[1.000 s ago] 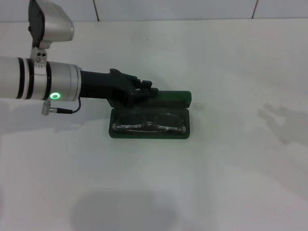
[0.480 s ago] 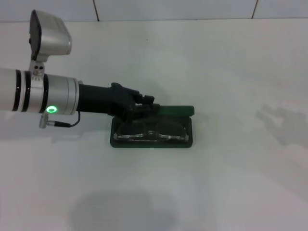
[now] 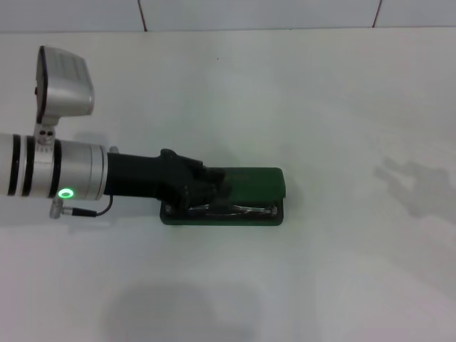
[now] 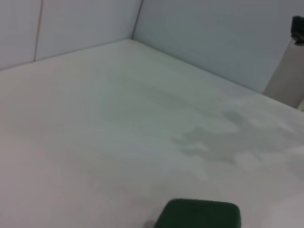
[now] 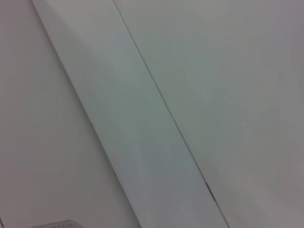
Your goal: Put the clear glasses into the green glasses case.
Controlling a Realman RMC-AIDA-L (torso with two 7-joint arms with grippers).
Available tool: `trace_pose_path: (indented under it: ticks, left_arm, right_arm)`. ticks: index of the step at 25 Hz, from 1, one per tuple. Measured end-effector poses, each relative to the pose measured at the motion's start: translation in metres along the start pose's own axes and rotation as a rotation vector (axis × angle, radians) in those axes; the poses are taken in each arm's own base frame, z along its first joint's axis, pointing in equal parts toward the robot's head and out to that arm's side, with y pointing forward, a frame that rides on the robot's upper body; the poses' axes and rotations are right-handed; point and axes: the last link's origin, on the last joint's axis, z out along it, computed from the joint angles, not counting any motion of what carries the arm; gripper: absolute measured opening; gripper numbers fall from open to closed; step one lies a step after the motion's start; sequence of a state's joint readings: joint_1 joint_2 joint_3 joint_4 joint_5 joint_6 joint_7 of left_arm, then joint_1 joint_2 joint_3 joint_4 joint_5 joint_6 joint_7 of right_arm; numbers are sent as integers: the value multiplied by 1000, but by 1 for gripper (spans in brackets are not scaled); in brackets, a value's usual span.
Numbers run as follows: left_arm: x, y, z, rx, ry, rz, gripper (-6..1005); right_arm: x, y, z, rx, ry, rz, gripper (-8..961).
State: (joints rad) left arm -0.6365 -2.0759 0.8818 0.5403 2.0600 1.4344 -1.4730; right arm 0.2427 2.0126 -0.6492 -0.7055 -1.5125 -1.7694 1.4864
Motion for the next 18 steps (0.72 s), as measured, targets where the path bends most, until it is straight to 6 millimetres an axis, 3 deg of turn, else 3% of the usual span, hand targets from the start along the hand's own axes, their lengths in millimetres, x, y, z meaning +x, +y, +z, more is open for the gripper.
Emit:
trace_pose_path:
  ticks: [10,18]
  left_arm:
    - [-11,13,-1,-58,8,17,379]
    - [8,34,-22,-176,184,60,393]
  right_arm:
    - [2,4,-1,-23,-2,9,297]
    - [11,9,2,-64,54,-9,302]
